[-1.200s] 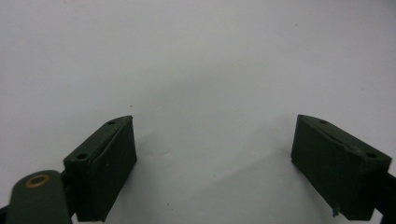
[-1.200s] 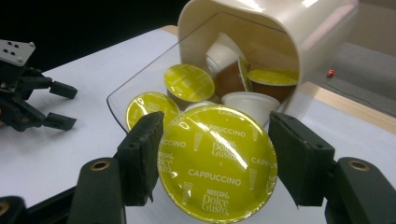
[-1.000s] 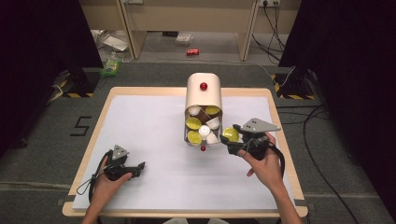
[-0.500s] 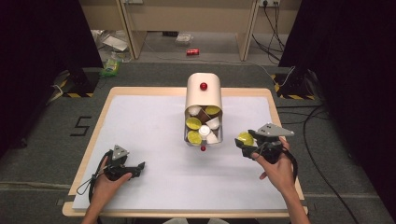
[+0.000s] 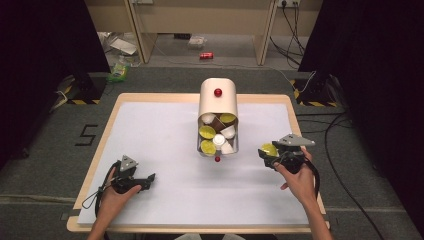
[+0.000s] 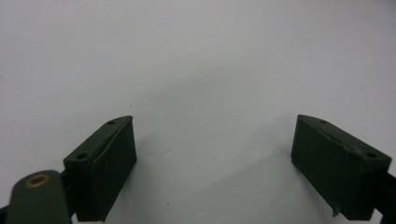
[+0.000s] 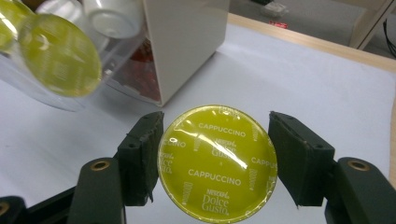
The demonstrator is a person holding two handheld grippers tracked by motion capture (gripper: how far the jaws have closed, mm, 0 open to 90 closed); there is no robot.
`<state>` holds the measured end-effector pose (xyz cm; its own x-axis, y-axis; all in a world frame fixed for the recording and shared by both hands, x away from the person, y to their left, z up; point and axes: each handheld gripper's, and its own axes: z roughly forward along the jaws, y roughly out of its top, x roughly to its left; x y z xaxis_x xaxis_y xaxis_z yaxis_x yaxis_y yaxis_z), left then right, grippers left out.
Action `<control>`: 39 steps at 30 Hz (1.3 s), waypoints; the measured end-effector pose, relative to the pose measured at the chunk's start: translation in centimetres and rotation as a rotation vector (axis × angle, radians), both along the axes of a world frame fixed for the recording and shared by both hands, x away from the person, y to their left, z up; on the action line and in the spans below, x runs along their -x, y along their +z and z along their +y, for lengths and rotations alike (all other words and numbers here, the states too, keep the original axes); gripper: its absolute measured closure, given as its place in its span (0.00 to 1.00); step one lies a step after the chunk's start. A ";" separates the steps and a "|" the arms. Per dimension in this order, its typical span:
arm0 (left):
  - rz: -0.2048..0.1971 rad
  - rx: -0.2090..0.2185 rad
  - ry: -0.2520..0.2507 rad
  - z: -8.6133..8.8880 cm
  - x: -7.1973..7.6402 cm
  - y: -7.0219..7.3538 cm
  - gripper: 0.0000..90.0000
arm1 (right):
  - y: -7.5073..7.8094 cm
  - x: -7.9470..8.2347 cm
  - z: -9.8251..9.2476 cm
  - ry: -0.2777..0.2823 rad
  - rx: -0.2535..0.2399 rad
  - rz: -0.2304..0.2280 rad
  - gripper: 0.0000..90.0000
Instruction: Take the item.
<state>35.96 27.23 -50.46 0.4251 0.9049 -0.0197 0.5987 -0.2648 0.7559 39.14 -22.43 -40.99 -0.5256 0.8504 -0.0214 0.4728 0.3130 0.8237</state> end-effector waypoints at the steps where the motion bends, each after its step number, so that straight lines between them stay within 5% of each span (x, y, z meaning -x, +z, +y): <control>1: 0.000 0.000 0.000 0.0 0.0 0.0 0.15 | -0.2 -0.1 -0.1 -0.005 0.000 0.006 0.43; 19: 0.000 0.000 0.000 0.0 0.0 0.0 0.15 | -3.9 -2.3 -0.1 -0.035 0.036 0.061 0.43; 39: 0.000 0.001 0.000 0.0 0.0 0.0 0.15 | -5.7 -3.1 0.0 -0.047 0.047 0.094 0.42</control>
<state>35.96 27.24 -50.46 0.4255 0.9047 -0.0205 0.5988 -0.2645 0.7559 42.23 -22.46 -46.67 -0.4868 0.8734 -0.0148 0.5621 0.3262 0.7600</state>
